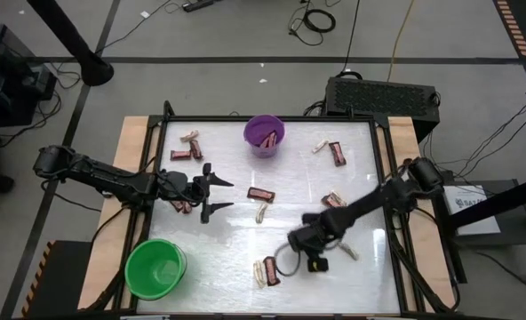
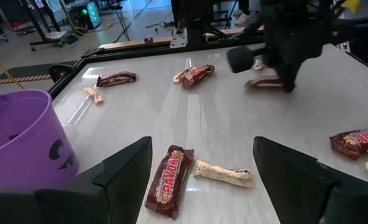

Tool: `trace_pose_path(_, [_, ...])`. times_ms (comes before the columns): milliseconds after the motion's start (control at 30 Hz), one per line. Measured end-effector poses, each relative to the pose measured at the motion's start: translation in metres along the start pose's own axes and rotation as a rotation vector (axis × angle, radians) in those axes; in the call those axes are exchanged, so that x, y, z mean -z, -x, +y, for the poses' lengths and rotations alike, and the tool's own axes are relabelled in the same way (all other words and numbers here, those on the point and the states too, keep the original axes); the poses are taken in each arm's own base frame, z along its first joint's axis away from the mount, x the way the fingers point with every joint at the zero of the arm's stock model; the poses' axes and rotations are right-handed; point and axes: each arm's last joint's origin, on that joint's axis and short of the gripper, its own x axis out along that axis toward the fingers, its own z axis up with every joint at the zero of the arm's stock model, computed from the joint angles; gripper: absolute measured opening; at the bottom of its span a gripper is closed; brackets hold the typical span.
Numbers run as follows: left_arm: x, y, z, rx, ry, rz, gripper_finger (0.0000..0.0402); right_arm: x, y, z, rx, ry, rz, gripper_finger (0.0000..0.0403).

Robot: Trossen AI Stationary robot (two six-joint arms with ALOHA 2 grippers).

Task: Sort candy by brand, put in halloween buckets
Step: Put the brown chocolate into the purple bucket

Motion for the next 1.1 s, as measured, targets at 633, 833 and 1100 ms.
trace_pose_path(633, [0.001, 0.0, 0.0, -0.001, 0.0, 0.006, 0.0285, -0.106, 0.124, -0.151, 0.53, 0.235, -0.493, 0.0])
trace_pose_path(833, [0.001, 0.0, 0.0, -0.001, 0.006, 0.006, 0.0285, -0.101, 0.147, -0.222, 0.607, -0.053, -0.629, 0.0])
trace_pose_path(1100, [0.001, 0.0, 0.0, 0.0, 0.007, 0.007, 0.0285, -0.096, 0.151, -0.269, 0.548, -0.257, -0.749, 0.0])
